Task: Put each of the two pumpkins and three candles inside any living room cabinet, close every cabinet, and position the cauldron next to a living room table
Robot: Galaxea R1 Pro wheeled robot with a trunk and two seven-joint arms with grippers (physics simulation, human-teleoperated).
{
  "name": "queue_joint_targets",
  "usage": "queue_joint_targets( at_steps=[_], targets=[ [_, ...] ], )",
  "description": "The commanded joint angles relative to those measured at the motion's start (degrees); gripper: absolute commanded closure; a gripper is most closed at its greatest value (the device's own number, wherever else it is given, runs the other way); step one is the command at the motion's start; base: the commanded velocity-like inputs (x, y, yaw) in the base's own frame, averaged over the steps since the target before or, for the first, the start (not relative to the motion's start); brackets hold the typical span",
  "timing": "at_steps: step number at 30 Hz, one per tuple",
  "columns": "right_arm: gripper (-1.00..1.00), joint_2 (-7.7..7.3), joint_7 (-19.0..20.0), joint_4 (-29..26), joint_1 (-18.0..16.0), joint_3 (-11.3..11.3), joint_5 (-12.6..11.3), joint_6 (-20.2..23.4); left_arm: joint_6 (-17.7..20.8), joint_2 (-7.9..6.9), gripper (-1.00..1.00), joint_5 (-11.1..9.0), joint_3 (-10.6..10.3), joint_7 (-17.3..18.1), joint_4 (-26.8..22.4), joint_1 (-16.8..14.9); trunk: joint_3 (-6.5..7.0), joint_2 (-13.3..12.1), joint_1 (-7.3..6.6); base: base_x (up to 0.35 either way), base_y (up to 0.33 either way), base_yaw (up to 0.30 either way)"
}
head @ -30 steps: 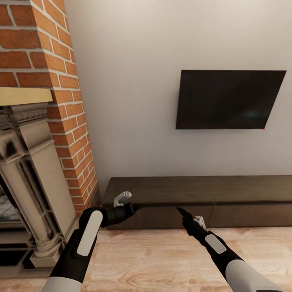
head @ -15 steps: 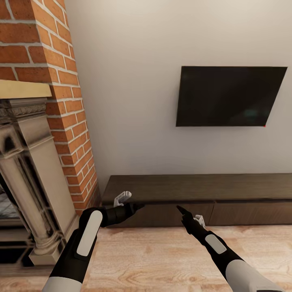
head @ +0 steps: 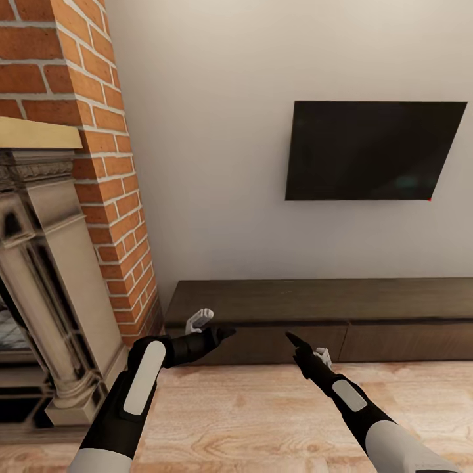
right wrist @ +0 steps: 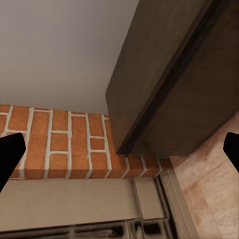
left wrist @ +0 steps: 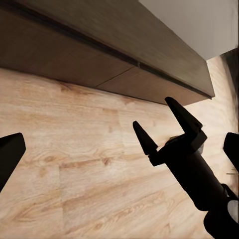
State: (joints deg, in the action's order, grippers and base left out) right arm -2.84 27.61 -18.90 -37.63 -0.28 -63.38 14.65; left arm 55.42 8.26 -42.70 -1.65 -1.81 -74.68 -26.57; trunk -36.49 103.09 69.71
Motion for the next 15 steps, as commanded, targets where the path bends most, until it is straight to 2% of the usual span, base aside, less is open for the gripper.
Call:
queue_joint_targets(
  at_steps=[1,15],
  targets=[
    [-1.00,-0.01,0.09,0.01,-0.04,-0.02,-0.51,0.42,0.22,0.01,-1.00,-0.25,0.04,-0.12,-0.03,-0.02,-0.24,0.44,0.22,0.000,0.000,0.000],
    [-1.00,0.05,-0.70,0.01,-0.06,-0.15,-0.52,0.55,0.30,0.00,-1.00,-0.28,0.14,0.14,-0.03,0.00,-2.76,6.06,3.29,0.000,0.000,0.000]
  ],
)
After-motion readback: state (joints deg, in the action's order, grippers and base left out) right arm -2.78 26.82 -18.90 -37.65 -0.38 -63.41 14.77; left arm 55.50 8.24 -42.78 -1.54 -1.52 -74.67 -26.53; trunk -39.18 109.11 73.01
